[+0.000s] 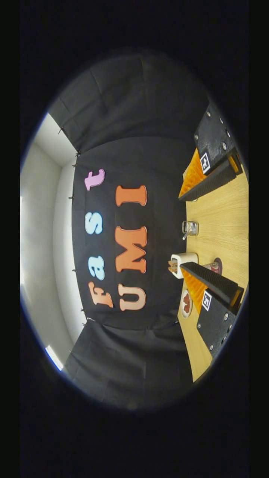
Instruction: Take the bottle from table, then pour the juice into the cup, finally place the bottle on the coaster
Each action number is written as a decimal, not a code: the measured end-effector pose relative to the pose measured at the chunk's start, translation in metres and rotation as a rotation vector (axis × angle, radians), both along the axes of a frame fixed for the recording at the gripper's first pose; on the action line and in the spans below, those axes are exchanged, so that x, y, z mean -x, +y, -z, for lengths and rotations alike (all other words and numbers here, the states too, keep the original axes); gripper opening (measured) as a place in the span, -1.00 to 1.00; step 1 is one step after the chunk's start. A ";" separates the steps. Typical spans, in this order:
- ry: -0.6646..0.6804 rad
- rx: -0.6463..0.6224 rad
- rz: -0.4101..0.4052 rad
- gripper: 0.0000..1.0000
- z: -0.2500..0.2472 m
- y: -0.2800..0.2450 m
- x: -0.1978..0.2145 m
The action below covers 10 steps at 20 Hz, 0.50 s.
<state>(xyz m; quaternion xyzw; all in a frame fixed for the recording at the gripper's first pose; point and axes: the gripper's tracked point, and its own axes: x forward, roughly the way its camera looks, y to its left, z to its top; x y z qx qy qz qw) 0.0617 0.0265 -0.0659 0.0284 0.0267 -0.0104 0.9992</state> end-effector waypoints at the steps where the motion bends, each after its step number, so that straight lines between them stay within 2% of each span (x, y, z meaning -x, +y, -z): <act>1: 0.000 -0.006 -0.009 0.95 0.000 0.003 0.000; 10: -0.023 0.023 -0.087 0.95 -0.017 0.049 0.003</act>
